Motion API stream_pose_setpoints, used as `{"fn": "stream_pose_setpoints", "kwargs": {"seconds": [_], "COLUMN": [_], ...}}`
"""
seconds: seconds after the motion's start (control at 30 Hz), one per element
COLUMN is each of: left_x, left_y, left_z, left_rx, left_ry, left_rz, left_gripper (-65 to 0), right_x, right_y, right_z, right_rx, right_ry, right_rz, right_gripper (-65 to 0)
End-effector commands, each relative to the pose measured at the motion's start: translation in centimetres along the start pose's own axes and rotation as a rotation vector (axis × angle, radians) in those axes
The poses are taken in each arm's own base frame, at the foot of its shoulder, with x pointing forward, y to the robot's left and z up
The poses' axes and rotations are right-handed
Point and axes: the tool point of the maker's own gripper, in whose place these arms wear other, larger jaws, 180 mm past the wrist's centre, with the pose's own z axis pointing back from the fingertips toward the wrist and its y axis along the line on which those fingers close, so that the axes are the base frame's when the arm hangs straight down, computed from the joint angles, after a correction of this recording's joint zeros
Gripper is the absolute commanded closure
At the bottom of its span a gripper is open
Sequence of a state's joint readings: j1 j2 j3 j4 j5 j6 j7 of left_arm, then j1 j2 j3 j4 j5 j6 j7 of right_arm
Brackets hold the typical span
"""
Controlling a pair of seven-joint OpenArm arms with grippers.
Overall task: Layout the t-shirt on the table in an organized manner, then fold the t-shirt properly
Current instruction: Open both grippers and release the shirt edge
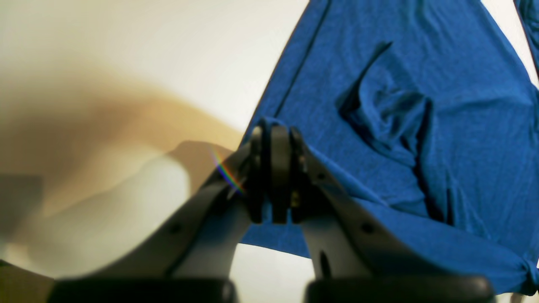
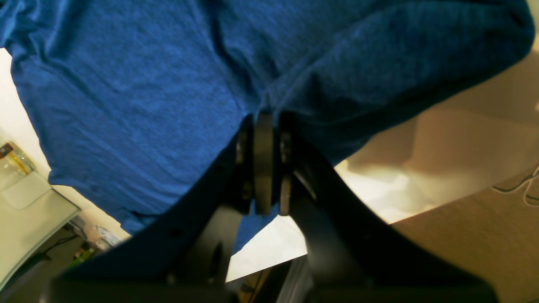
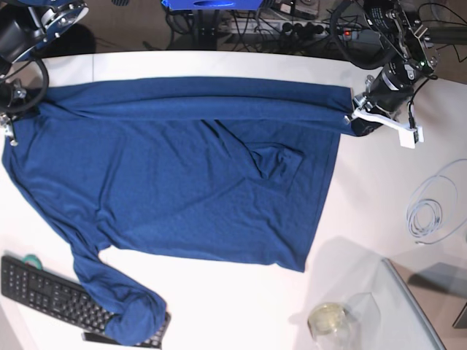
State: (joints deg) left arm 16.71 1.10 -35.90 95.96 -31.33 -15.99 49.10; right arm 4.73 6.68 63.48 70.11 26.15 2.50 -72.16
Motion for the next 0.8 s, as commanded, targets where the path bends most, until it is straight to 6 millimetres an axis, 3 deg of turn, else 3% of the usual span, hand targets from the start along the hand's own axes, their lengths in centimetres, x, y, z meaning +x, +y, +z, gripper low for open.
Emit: {"fn": "stream_pose_setpoints", "kwargs": {"seconds": [0.0,0.1,0.27,0.33,0.43,0.53,0.6,0.77], "left_x": [1.1,1.0,1.2,1.4,1.6,2.6,3.1,6.4], "left_y": [-0.1,-0.1,-0.1,-0.2,-0.1,-0.5,-0.4,0.5], "left_z": [0.2,0.1,0.2,0.3,0.3,0.1,0.1,1.2], "left_rx": [-0.006,-0.006,-0.005,-0.007,-0.005,-0.016,-0.013,0.015], "left_ry": [-0.035,-0.034,-0.041,-0.045,-0.052,-0.075,-0.087,-0.184], "left_rz": [-0.009,-0.008,-0.009,-0.013,-0.008,-0.007,-0.003,0.012], "left_gripper": [0.0,0.0,0.0,-8.7,-22.5,-30.9,-32.4,-32.3], "right_x": [1.3,1.3,1.5,1.7,2.2,3.1,3.1,3.1], "right_y": [0.8,0.8,1.0,0.8,0.9,0.9,1.3,1.7], "right_z": [0.8,0.8,1.0,1.1,1.1,1.2,1.2,1.3], "right_rx": [0.018,0.018,0.025,0.026,0.029,0.035,0.052,0.071], "right_ry": [-0.031,-0.029,-0.042,-0.053,-0.083,-0.133,-0.14,-0.145], "right_rz": [0.008,0.008,0.01,0.003,0.009,0.039,0.114,0.201], "right_gripper": [-1.1,-9.9,-42.0,-51.5,-53.0,-53.4,-53.1,-53.0]}}
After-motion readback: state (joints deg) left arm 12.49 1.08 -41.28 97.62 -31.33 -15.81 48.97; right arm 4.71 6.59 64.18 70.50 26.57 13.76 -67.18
